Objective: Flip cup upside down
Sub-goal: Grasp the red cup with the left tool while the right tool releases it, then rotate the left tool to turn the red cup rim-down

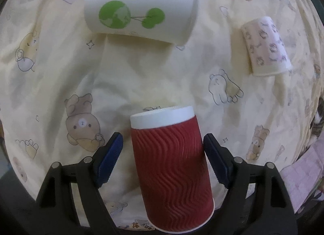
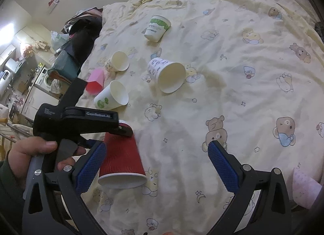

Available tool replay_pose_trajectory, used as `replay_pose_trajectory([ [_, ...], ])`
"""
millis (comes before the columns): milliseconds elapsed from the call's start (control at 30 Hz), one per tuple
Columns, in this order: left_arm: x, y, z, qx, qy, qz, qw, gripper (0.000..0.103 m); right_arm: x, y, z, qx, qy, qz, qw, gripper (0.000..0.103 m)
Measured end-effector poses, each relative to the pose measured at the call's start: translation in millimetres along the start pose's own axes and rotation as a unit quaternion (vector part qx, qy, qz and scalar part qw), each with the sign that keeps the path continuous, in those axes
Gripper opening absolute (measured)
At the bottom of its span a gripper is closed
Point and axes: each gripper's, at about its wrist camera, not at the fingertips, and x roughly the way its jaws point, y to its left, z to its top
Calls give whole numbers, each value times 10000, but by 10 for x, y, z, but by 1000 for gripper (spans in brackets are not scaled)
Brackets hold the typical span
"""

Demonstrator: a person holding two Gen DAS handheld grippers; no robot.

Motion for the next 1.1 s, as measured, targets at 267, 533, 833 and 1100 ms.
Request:
replay_pose_trajectory([
  [267, 1, 90, 30, -172, -58, -223, 9996, 64, -2, 31, 0, -51, 14, 65, 10000, 102],
  [533, -555, 157, -253, 506, -872, -447, 9939, 64, 11, -23, 7, 86, 73, 109, 9999, 102],
  [833, -993, 470, -582, 990, -1927, -394, 9755, 63, 37, 165, -20, -143, 52, 336, 9993, 102],
  [1100, -1078, 809, -637, 845, -2462, -825, 9620, 63, 296, 585, -128, -583, 594, 1089, 9906, 102],
])
